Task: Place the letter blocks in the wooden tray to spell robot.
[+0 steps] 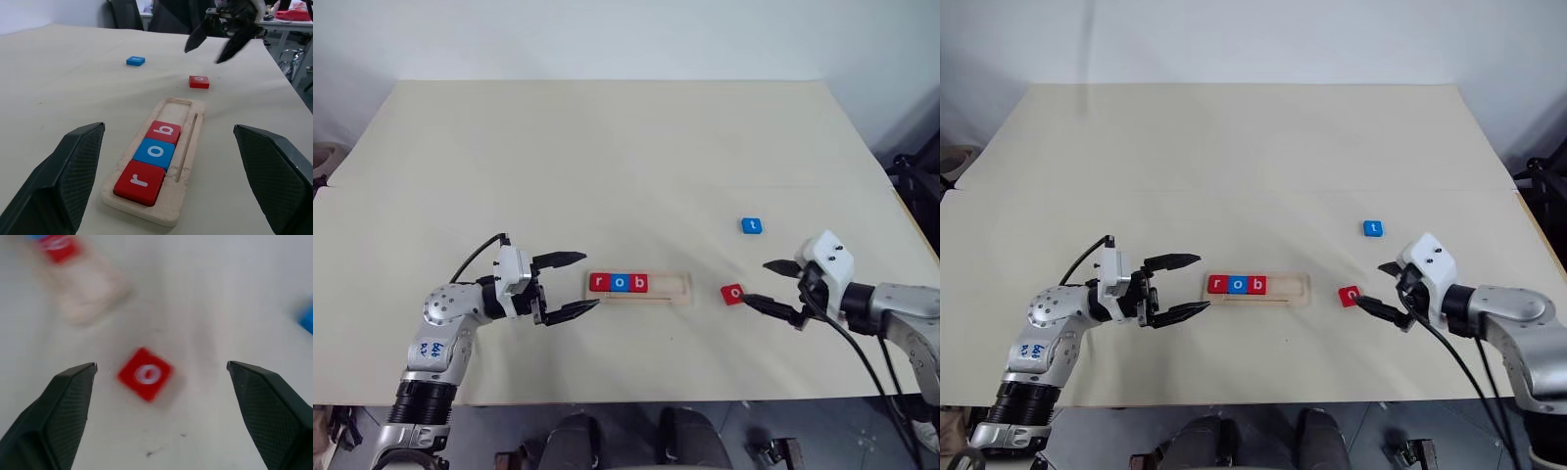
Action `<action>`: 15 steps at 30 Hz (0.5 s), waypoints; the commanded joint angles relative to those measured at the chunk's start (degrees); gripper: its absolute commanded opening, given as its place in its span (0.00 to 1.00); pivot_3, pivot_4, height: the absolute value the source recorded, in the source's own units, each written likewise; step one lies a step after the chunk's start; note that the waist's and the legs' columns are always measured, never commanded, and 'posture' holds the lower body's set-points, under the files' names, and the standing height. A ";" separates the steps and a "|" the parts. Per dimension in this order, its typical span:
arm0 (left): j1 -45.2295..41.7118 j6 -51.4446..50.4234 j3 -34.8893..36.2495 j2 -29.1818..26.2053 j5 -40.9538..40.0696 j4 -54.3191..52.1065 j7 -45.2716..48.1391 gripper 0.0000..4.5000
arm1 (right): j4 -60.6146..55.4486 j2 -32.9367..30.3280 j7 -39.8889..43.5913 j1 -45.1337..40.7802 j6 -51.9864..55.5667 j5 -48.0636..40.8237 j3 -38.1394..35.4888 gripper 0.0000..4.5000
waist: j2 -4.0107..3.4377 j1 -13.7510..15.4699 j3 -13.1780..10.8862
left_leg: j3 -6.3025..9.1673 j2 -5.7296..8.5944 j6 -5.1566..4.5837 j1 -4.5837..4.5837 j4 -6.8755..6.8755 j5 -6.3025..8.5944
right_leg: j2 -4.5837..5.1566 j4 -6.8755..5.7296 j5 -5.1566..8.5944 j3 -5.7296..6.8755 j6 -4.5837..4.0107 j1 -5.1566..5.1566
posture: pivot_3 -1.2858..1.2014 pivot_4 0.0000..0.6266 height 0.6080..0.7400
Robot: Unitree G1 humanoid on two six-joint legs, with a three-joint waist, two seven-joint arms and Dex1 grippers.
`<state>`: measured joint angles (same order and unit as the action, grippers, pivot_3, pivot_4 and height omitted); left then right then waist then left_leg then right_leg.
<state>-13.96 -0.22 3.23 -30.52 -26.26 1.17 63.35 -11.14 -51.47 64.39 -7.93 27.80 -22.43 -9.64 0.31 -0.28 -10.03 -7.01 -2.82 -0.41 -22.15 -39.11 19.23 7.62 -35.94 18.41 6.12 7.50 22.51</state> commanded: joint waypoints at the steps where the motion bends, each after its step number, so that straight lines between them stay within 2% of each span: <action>1: 1.69 0.80 1.30 -1.03 -0.54 -4.13 -0.14 1.00 | 13.52 -2.34 12.98 -4.55 -18.10 4.13 4.42 0.99 | 0.01 0.05 -0.01 | -0.02 0.00 0.00 0.01 -0.01 0.00 | 0.02 -0.01 -0.01 -0.01 0.01 0.00 | 0.52 0.24 1.00; 4: 2.83 0.46 1.12 -1.56 -0.95 -6.10 0.48 1.00 | 25.17 -1.61 19.29 -12.26 -25.90 7.32 9.39 0.99 | 0.00 -0.13 -0.02 | -0.06 -0.01 0.01 0.04 -0.08 -0.01 | 0.02 -0.03 -0.01 -0.02 0.01 -0.01 | 0.52 0.24 1.00; 9: 3.73 -0.31 1.06 -2.12 -1.39 -8.04 0.37 1.00 | 37.86 2.53 21.68 -22.08 -34.88 11.15 13.80 0.99 | -0.01 -0.06 -0.02 | -0.05 -0.04 0.06 0.04 -0.13 -0.04 | 0.02 -0.06 -0.01 0.02 0.01 -0.04 | 0.52 0.24 1.00; 15: 4.38 -0.96 1.22 -2.50 -1.69 -9.34 0.15 1.00 | 45.01 5.03 25.03 -26.69 -38.96 13.15 16.75 0.99 | -0.01 0.28 -0.02 | -0.04 -0.01 0.06 -0.02 -0.15 -0.04 | 0.07 -0.04 -0.01 0.06 0.01 -0.04 | 0.52 0.24 1.00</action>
<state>-10.00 -1.23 3.57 -32.52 -26.79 -6.10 63.51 32.94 -46.12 87.03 -33.75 -9.85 -9.36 7.27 0.30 0.00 -10.05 -7.05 -2.82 -0.34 -22.17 -39.26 19.19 7.71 -35.98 18.40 6.18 7.52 22.46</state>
